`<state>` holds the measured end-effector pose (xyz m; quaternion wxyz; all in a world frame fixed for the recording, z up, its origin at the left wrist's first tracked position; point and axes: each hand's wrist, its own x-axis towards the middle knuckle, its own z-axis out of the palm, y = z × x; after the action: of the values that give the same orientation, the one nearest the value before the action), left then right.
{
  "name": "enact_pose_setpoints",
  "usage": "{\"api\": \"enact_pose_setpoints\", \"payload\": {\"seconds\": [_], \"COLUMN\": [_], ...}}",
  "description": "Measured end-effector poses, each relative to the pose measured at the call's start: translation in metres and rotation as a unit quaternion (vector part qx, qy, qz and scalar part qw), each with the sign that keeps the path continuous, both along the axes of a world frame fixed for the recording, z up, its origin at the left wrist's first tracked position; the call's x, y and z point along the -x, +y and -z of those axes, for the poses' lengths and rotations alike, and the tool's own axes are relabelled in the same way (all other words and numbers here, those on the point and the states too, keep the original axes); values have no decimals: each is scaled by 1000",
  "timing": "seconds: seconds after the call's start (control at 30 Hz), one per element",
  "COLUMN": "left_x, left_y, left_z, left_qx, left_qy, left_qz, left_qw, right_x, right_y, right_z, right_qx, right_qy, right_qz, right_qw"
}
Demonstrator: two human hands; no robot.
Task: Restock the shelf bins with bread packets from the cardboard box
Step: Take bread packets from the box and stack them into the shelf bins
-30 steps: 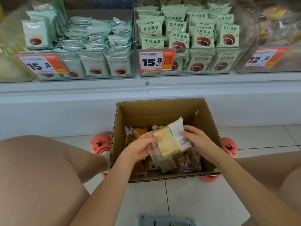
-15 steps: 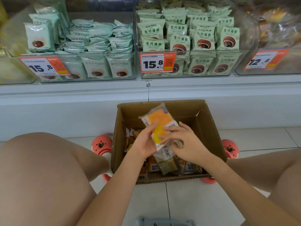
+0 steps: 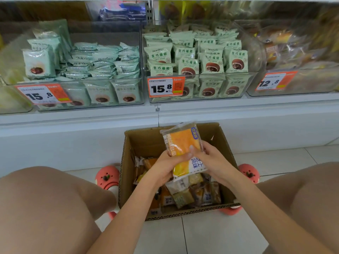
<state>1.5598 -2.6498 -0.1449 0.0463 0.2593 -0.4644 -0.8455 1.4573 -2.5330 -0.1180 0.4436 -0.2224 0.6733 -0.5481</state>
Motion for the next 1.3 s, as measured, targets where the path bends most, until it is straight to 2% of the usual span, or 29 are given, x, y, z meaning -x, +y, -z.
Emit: {"api": "enact_pose_setpoints", "payload": {"seconds": [0.17,0.3,0.4,0.5,0.57,0.63,0.77,0.83,0.97,1.17,1.23,1.3], "left_x": [22,61,97,136,165,194,260,293,341,364,362,359], "left_y": [-6,-18,-30,-38,-44,-49,-67,-77,-87,-86,-92,-98], "left_z": [-60,-148,-221,-288,-327,-361,-410,-422,-433,-430,-424,-423], "left_qx": [156,284,445,595,649,684,765,778,760,802,809,803], "left_qy": [-24,20,87,162,197,221,209,192,155,83,79,83], "left_qz": [26,2,-63,-78,-85,-97,-103,-87,-7,170,204,206], "left_qw": [987,959,889,783,730,688,600,592,631,566,546,553], "right_x": [34,76,107,155,181,205,236,250,276,301,305,304], "right_y": [12,24,34,36,30,25,7,-2,-17,-54,-67,-76], "right_z": [-52,-141,-224,-302,-341,-371,-412,-425,-455,-479,-475,-470], "right_qx": [24,46,99,123,108,121,95,75,41,25,-31,-126], "right_qy": [-35,40,129,243,302,303,336,360,406,443,507,595], "right_qz": [38,57,87,138,151,151,123,141,203,239,238,210], "right_qw": [998,996,983,952,935,933,929,919,890,864,828,766]}}
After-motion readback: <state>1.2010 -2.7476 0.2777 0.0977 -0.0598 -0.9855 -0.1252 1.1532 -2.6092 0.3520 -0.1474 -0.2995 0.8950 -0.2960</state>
